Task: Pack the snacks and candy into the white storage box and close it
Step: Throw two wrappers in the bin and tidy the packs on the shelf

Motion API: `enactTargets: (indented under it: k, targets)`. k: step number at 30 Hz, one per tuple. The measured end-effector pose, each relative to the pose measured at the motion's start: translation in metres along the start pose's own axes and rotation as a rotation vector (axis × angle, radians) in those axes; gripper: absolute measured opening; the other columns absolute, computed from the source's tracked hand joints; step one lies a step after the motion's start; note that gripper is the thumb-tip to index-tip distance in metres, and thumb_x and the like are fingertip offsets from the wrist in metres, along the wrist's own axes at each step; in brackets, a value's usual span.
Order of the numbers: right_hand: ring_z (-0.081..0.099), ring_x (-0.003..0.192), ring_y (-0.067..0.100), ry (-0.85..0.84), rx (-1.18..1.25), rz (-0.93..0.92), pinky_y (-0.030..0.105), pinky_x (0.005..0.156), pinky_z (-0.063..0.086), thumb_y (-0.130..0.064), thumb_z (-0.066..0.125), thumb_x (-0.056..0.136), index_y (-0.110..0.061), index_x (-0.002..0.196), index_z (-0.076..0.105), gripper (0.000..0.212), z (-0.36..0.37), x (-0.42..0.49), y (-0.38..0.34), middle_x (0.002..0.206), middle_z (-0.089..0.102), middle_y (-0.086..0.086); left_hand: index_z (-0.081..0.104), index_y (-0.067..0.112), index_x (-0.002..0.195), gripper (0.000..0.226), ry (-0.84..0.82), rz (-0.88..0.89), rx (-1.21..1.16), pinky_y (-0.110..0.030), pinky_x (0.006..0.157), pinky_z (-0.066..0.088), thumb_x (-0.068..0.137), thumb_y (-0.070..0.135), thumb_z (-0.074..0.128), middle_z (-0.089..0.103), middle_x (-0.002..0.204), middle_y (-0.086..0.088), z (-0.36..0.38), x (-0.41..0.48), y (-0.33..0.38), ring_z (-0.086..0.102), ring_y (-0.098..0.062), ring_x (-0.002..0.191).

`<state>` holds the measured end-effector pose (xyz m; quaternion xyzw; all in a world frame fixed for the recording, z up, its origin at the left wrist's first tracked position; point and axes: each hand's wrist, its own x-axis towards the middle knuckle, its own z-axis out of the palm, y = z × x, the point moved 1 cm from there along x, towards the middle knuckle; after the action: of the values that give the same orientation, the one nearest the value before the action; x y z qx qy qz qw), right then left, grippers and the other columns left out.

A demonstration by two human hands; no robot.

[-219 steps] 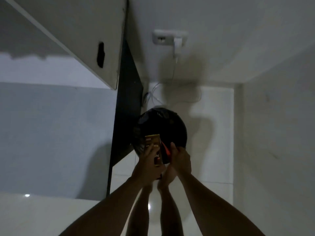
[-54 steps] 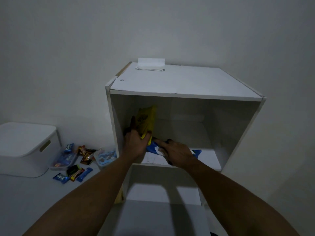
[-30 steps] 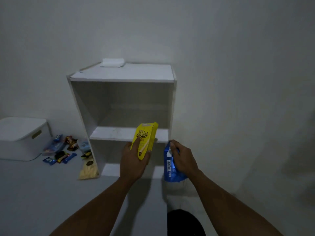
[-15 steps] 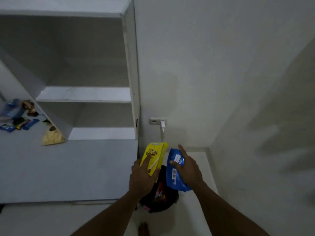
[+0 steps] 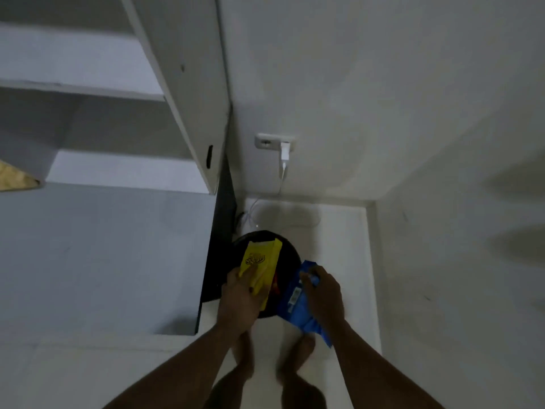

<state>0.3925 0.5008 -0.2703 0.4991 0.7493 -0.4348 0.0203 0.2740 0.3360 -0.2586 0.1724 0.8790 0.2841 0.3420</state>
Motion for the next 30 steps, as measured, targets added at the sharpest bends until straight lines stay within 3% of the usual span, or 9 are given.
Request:
enactTargets:
  k: [3, 6, 11, 16, 19, 21, 23, 25, 30]
  targets:
    - [0.065, 0.079, 0.020, -0.014, 0.052, 0.100, 0.041, 0.070, 0.056, -0.047, 0.057, 0.091, -0.027, 0.086, 0.058, 0.020, 0.030, 0.027, 0.026, 0.083, 0.065, 0.001, 0.045, 0.027, 0.143, 0.062, 0.002, -0.108, -0.011, -0.045, 0.094, 0.049, 0.085, 0.046, 0.061, 0.036, 0.144, -0.008, 0.027, 0.018, -0.018, 0.046, -0.030, 0.123]
    - [0.064, 0.083, 0.020, -0.069, 0.057, 0.201, 0.043, 0.076, 0.056, -0.062, 0.040, 0.086, -0.029, 0.091, 0.056, 0.036, 0.066, 0.059, 0.054, 0.090, 0.064, 0.000, 0.046, 0.022, 0.141, 0.057, 0.015, -0.225, 0.010, -0.046, 0.094, 0.049, 0.089, 0.037, 0.063, 0.039, 0.143, -0.009, 0.057, 0.045, -0.036, 0.049, -0.031, 0.120]
    - [0.059, 0.080, 0.019, -0.126, 0.026, 0.256, 0.038, 0.075, 0.051, -0.041, 0.034, 0.091, -0.036, 0.080, 0.049, 0.019, 0.122, 0.121, 0.088, 0.086, 0.059, -0.003, 0.046, 0.021, 0.141, 0.062, 0.032, -0.347, -0.097, -0.051, 0.099, 0.045, 0.084, 0.039, 0.062, 0.044, 0.136, -0.014, 0.112, 0.096, -0.077, 0.052, -0.030, 0.116]
    - [0.052, 0.093, 0.027, -0.175, -0.008, 0.148, 0.036, 0.078, 0.044, -0.024, 0.033, 0.101, -0.013, 0.119, 0.049, 0.027, 0.182, 0.180, 0.125, 0.115, 0.047, 0.014, 0.044, 0.015, 0.143, 0.059, 0.019, -0.413, -0.084, -0.025, 0.087, 0.036, 0.090, 0.029, 0.066, 0.050, 0.134, -0.014, 0.163, 0.152, -0.128, 0.050, -0.028, 0.120]
    - [0.050, 0.097, 0.030, -0.222, -0.007, 0.093, 0.037, 0.079, 0.044, -0.020, 0.032, 0.096, -0.010, 0.124, 0.049, 0.034, 0.216, 0.211, 0.147, 0.121, 0.047, 0.019, 0.046, 0.018, 0.141, 0.065, 0.001, -0.433, -0.101, -0.029, 0.087, 0.043, 0.085, 0.037, 0.071, 0.049, 0.133, -0.011, 0.187, 0.183, -0.155, 0.050, -0.029, 0.120]
    - [0.052, 0.112, 0.037, -0.262, 0.013, 0.092, 0.042, 0.092, 0.047, -0.012, 0.037, 0.095, -0.013, 0.132, 0.048, 0.039, 0.235, 0.228, 0.163, 0.129, 0.047, 0.020, 0.049, 0.017, 0.138, 0.068, 0.018, -0.439, -0.119, -0.038, 0.092, 0.049, 0.080, 0.039, 0.075, 0.049, 0.132, -0.011, 0.196, 0.202, -0.165, 0.051, -0.029, 0.118]
    - [0.049, 0.125, 0.035, -0.294, 0.054, 0.096, 0.035, 0.103, 0.041, -0.011, 0.039, 0.099, -0.016, 0.143, 0.042, 0.045, 0.250, 0.237, 0.178, 0.138, 0.047, 0.019, 0.048, 0.014, 0.139, 0.068, 0.017, -0.459, -0.169, -0.037, 0.093, 0.049, 0.080, 0.033, 0.077, 0.049, 0.133, -0.012, 0.204, 0.218, -0.168, 0.052, -0.027, 0.116]
    - [0.041, 0.136, 0.029, -0.332, 0.097, 0.078, 0.026, 0.108, 0.031, -0.021, 0.041, 0.102, -0.018, 0.151, 0.032, 0.050, 0.256, 0.240, 0.185, 0.148, 0.043, 0.015, 0.048, 0.010, 0.139, 0.066, -0.005, -0.476, -0.197, -0.033, 0.096, 0.044, 0.083, 0.032, 0.075, 0.049, 0.136, -0.013, 0.214, 0.229, -0.172, 0.050, -0.027, 0.119]
    - [0.042, 0.136, 0.021, -0.380, 0.117, -0.015, 0.035, 0.111, 0.037, -0.043, 0.035, 0.103, -0.024, 0.154, 0.024, 0.055, 0.246, 0.236, 0.185, 0.150, 0.043, 0.006, 0.055, 0.006, 0.127, 0.049, -0.062, -0.500, -0.193, -0.043, 0.093, 0.048, 0.092, 0.038, 0.062, 0.057, 0.123, -0.016, 0.225, 0.232, -0.175, 0.055, -0.035, 0.115]
